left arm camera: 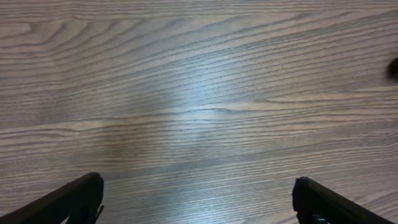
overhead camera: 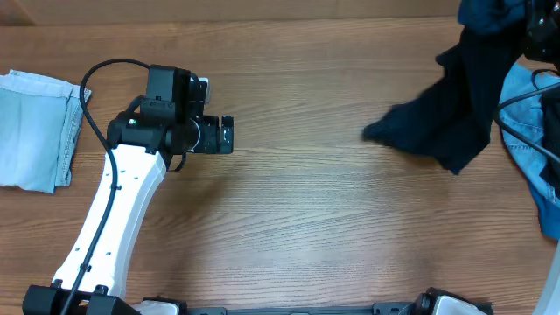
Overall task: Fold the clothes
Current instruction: 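Lift the dark shirt with the right gripper and drag it toward center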
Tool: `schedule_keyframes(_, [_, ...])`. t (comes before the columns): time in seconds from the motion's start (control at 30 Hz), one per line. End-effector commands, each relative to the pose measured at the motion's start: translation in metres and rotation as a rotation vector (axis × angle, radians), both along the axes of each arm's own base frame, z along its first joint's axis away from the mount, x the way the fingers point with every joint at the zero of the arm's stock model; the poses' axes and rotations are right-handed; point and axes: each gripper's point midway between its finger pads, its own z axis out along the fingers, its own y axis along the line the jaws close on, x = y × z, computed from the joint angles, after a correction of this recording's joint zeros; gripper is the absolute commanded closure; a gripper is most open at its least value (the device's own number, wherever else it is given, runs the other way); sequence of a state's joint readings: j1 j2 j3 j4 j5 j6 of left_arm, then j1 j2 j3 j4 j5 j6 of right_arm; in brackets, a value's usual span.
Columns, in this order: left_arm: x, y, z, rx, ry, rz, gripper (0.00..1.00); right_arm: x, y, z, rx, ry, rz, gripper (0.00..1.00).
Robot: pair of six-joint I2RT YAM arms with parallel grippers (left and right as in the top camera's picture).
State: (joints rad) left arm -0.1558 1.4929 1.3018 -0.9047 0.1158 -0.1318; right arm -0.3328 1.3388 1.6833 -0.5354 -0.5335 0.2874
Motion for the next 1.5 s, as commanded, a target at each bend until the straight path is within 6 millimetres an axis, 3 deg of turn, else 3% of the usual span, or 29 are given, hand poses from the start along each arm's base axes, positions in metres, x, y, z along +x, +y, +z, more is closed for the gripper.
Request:
schedule_keyframes(0.0, [0.006,-0.003,0.007,-0.008,-0.023,-0.01,0.0,-0.008,0.013,0.024,0.11,-0.042,0.047,0.96])
schedule_keyframes(0.1, [0.006,-0.003,0.007,-0.008,-0.024,-0.01,0.0,-0.015,0.03,0.044,0.166,-0.096,0.148,0.96])
schedule_keyframes(0.23, [0.008,-0.003,0.008,-0.009,-0.031,-0.01,0.0,-0.04,0.065,0.089,0.18,-0.241,0.389,0.96])
schedule_keyframes(0.3, [0.008,-0.003,0.008,-0.009,-0.032,-0.009,0.0,-0.056,0.075,0.118,0.221,-0.321,0.468,0.96])
schedule_keyframes(0.37, [0.008,-0.003,0.008,-0.009,-0.032,-0.009,0.0,-0.062,0.077,0.129,0.225,-0.365,0.481,0.96])
schedule_keyframes(0.77, [0.008,-0.006,0.008,-0.022,-0.032,-0.016,0.0,-0.066,0.077,0.137,0.301,-0.357,0.496,0.96])
schedule_keyframes(0.87, [0.005,-0.02,0.011,-0.096,-0.023,-0.057,0.12,-0.066,0.077,0.136,0.302,-0.356,0.497,0.96])
schedule_keyframes(1.0, [-0.004,-0.048,0.018,-0.213,-0.018,-0.189,0.11,-0.066,0.079,0.136,0.342,-0.333,0.507,0.96])
schedule_keyframes(1.1, [-0.01,-0.064,0.018,-0.198,-0.02,-0.252,0.08,-0.067,0.091,0.136,0.349,-0.326,0.544,0.96])
schedule_keyframes(1.2, [-0.013,-0.064,0.02,-0.141,-0.029,-0.243,0.1,-0.064,0.115,0.131,0.367,-0.301,0.615,0.96])
schedule_keyframes(1.27, [-0.012,-0.05,0.043,-0.128,-0.068,-0.195,0.12,-0.055,0.132,0.122,0.388,-0.267,0.666,0.96])
schedule_keyframes(1.37, [-0.011,-0.015,0.106,-0.119,-0.185,-0.093,0.11,-0.029,0.169,0.096,0.442,-0.166,0.758,0.96])
schedule_keyframes(1.47, [-0.023,0.017,0.169,-0.115,-0.317,-0.013,0.08,0.001,0.217,0.058,0.499,-0.044,0.837,0.96])
